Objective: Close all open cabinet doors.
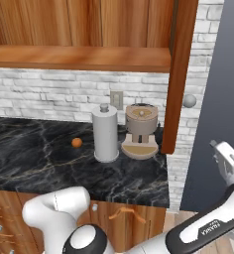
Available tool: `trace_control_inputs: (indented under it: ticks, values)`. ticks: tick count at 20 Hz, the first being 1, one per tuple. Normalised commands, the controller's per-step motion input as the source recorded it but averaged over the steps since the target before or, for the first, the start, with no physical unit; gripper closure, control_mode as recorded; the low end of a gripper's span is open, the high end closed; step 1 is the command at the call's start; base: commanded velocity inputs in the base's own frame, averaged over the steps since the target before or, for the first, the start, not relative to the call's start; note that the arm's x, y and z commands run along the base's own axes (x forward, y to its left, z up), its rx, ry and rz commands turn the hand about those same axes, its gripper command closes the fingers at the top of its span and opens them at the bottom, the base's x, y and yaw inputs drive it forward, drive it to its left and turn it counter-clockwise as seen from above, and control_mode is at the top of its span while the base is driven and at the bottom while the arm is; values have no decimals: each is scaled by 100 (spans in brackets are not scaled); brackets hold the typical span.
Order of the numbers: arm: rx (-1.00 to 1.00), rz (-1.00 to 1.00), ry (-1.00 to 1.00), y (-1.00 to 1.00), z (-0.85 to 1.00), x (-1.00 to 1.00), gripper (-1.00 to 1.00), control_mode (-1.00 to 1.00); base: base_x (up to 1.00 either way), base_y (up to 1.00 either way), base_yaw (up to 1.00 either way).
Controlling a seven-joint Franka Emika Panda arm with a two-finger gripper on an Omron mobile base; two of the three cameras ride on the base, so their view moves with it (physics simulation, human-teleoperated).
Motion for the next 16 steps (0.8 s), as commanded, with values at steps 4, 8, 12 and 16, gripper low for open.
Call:
trace_control_inputs:
  ticks: [4,8,12,16]
  values:
    - [10,2,0,0,29,6,-100,-100,0,0,0]
    - [2,5,-5,22,36,0,-100,-100,0,0,0]
    - [2,7,-7,31,44,0,-100,-100,0,0,0]
    - [2,6,-8,37,53,0,-100,-100,0,0,0]
